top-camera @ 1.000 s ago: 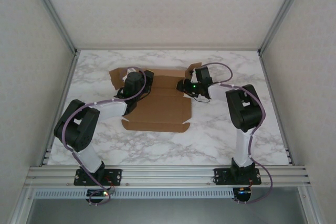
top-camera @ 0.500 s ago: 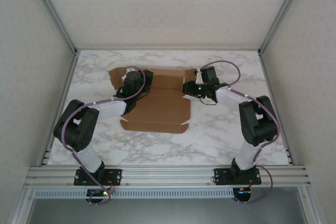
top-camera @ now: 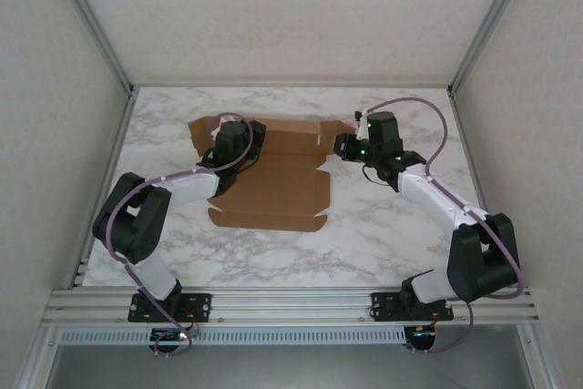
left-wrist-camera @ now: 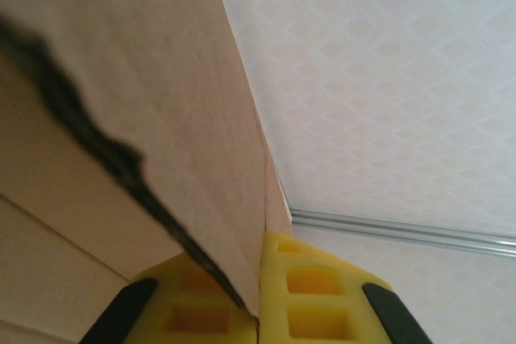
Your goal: Fold the paper box
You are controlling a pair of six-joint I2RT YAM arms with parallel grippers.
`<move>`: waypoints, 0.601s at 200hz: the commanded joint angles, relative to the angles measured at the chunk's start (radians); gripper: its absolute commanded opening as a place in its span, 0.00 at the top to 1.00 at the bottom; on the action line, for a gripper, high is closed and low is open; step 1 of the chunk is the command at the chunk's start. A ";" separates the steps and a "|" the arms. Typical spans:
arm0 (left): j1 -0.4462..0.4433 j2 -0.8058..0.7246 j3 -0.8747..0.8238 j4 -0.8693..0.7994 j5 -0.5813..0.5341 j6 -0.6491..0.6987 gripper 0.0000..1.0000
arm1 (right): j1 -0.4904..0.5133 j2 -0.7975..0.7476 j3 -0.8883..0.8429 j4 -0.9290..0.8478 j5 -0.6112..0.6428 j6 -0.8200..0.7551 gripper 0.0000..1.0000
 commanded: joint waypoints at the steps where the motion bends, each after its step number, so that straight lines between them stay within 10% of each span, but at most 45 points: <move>1: 0.007 -0.009 0.000 -0.123 -0.021 0.039 1.00 | -0.059 -0.011 0.075 -0.064 0.189 0.044 0.76; 37: 0.007 -0.011 -0.003 -0.127 -0.012 0.040 1.00 | -0.179 0.190 0.260 -0.181 0.192 0.071 0.74; 78: 0.008 -0.005 0.012 -0.136 0.004 0.036 1.00 | -0.205 0.467 0.472 -0.192 0.076 -0.243 0.81; 120: 0.011 -0.008 0.032 -0.165 0.014 0.055 1.00 | -0.190 0.408 0.267 0.077 -0.226 -0.609 0.83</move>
